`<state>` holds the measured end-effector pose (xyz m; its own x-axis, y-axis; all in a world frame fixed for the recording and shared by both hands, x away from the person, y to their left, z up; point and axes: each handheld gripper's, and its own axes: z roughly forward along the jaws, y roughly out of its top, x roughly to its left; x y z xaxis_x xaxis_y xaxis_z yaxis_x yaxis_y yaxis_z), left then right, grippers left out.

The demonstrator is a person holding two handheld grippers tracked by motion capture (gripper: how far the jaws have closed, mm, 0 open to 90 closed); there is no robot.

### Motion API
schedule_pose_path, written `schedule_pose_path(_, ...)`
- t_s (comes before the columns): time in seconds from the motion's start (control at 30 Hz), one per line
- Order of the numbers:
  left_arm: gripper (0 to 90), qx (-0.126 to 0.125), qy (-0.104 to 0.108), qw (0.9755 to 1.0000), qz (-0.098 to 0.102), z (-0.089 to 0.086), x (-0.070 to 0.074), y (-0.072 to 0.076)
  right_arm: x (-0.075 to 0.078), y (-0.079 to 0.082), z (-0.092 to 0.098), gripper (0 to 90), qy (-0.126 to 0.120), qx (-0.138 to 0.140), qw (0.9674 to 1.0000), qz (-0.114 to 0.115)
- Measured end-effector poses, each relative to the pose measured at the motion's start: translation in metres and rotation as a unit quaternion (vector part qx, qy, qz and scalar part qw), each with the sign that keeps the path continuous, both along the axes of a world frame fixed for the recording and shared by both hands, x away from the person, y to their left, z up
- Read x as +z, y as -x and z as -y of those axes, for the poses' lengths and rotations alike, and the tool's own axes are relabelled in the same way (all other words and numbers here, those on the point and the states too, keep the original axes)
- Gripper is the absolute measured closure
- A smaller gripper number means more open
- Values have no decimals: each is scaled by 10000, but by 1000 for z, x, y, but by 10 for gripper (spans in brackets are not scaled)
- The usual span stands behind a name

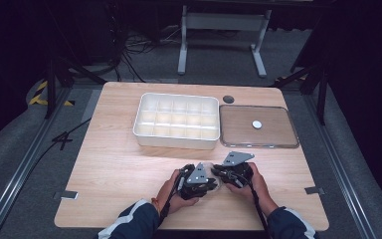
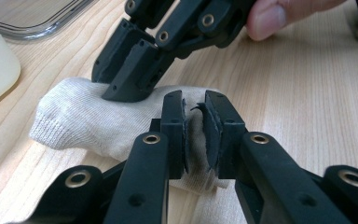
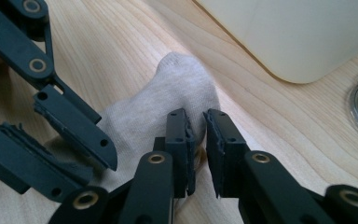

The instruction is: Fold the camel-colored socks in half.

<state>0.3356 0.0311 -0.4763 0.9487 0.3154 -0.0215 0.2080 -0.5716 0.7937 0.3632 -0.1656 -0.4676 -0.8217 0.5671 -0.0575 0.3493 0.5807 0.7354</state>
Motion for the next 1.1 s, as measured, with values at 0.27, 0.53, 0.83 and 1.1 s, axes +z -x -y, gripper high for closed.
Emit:
schedule_pose_path(0.27,793,-21,98,9999,-62,-1,-2,-1,20,-5,1,835,-628,171,9979,-55)
schedule_pose_path(0.53,801,-8,86,9999,-109,-3,-1,-3,9,-17,-16,886,-485,831,9951,-210)
schedule_pose_path(0.83,810,-42,51,9999,-94,-3,-1,-2,-2,-29,-12,877,-217,250,9992,-203)
schedule_pose_path(1.1,809,-69,45,9999,-133,-3,-1,-4,5,-29,3,877,-177,-40,9998,-15)
